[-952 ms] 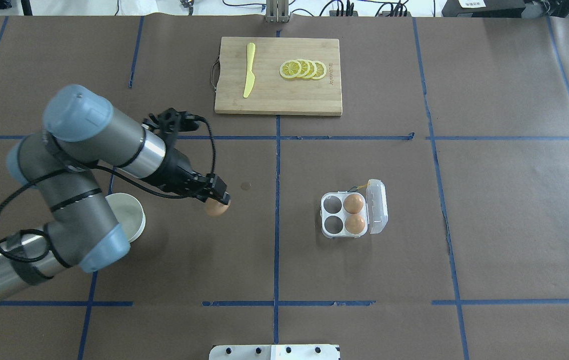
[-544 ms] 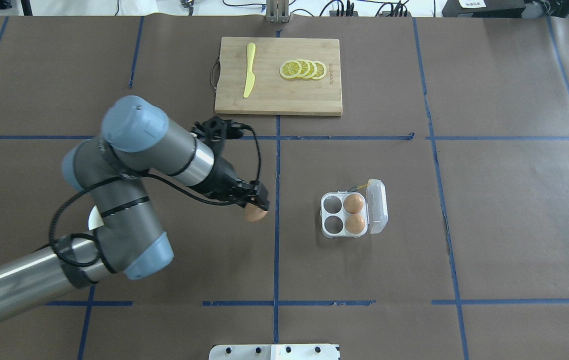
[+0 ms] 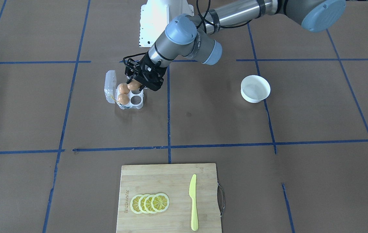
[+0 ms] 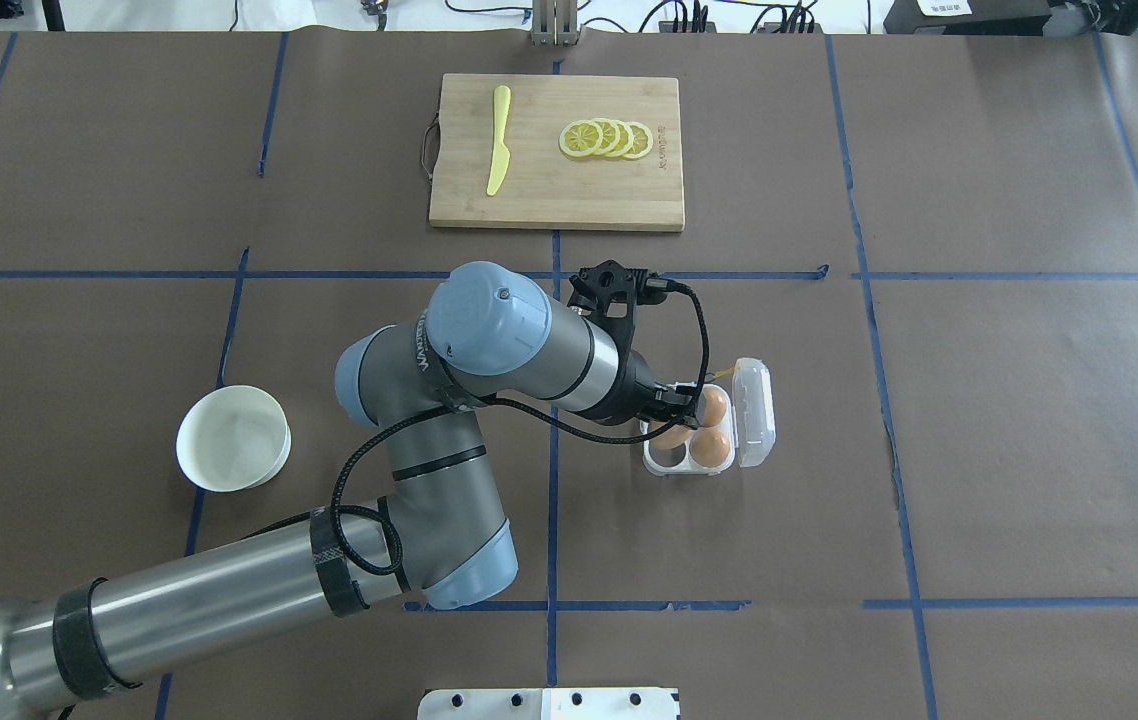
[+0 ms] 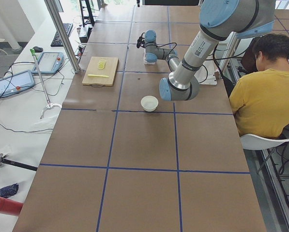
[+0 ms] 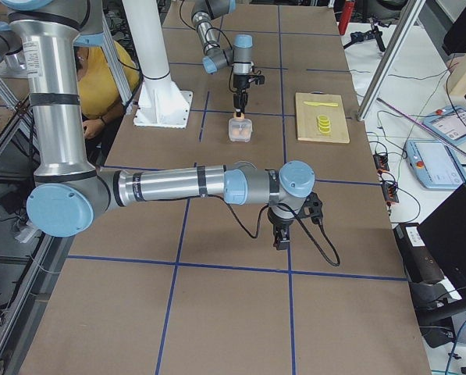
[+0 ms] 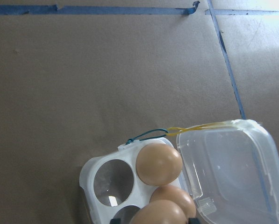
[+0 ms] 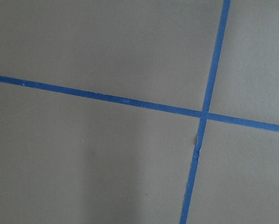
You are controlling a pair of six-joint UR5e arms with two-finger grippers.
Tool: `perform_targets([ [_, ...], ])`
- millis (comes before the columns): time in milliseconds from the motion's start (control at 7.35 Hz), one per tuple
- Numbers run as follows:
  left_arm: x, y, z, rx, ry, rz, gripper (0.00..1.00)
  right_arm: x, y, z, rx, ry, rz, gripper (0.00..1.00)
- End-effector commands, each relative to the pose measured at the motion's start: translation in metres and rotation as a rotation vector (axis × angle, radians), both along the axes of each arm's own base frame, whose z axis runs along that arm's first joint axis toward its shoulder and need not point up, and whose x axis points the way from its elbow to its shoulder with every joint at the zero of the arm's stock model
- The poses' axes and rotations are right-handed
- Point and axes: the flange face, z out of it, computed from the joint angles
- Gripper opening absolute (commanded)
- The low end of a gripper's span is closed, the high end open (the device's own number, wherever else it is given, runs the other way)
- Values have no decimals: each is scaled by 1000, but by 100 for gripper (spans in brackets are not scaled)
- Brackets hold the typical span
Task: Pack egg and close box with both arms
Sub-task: 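Lower the egg into the empty carton cup and open the left gripper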
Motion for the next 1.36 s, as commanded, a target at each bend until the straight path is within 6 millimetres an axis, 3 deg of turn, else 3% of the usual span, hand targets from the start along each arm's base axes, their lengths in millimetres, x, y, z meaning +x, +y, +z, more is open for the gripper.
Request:
perform_targets([
  [0,3,2,-1,6,5,-16,6,-1,0,-1,-1,-9,0,100],
  [136,2,0,-1,8,5,-19,15,-1,0,0,-3,-9,1,100],
  [408,2,-1,0,9,2,-32,81,-1,0,0,-3,-9,1,100],
  [544,3,-2,0,13,2,-47,100,-1,0,0,-3,-9,1,100],
  [1088,-1,-6,0,12,4,-55,100,-1,0,-2,0,-18,0,100],
  [1224,-13,-21,-2,15,8,-79,100,-10,0,-8,0,-76,-11,100],
])
